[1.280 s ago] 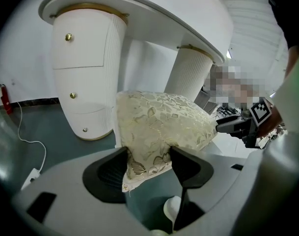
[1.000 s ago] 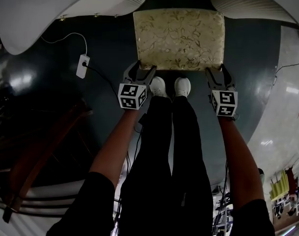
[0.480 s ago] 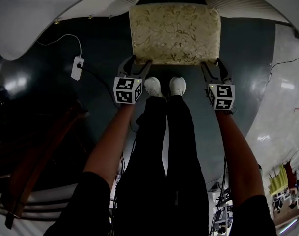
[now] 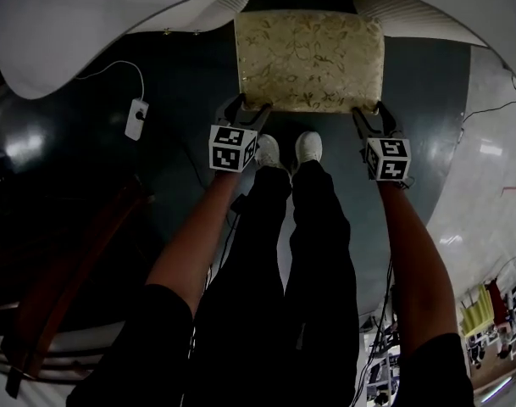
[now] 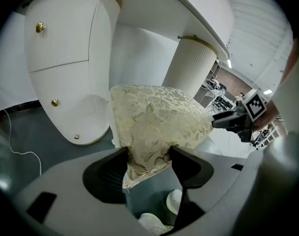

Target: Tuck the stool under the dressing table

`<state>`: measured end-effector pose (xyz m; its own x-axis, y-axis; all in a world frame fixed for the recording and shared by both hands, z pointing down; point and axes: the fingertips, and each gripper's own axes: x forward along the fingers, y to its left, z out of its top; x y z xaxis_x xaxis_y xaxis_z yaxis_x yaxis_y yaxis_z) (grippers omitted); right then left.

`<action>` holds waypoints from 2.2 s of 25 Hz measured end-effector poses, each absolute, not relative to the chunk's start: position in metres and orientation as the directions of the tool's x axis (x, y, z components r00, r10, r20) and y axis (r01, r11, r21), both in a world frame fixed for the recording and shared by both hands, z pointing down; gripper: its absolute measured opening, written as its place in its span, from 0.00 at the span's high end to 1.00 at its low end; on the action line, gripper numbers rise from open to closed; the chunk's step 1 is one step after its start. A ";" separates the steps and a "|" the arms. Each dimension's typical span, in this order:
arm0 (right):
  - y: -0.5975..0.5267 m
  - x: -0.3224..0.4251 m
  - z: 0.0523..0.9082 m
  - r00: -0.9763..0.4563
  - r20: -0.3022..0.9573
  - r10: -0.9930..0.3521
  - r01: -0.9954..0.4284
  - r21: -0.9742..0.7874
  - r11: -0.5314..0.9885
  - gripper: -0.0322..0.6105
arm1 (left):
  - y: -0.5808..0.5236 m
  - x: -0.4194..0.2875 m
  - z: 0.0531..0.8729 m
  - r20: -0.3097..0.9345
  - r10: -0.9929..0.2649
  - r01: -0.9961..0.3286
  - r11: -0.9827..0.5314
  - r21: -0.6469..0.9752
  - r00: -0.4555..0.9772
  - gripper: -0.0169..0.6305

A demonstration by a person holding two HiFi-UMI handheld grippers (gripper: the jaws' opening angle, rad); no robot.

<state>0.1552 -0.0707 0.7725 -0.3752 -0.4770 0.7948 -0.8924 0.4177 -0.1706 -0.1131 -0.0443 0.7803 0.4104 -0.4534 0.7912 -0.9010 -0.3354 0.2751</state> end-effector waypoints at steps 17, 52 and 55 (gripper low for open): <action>-0.072 0.153 0.765 -0.372 0.763 -0.529 -0.903 -0.167 0.395 0.54 | -0.046 -0.114 0.773 0.769 -0.505 -0.912 -0.322 0.254 0.392 0.53; -0.187 0.158 0.756 -0.383 0.665 -0.641 -0.913 -0.169 0.370 0.54 | -0.160 -0.112 0.766 0.752 -0.552 -0.930 -0.276 0.241 0.359 0.54; -0.187 0.153 0.756 -0.401 0.658 -0.637 -0.908 -0.191 0.374 0.54 | -0.166 -0.118 0.764 0.750 -0.571 -0.940 -0.263 0.218 0.333 0.54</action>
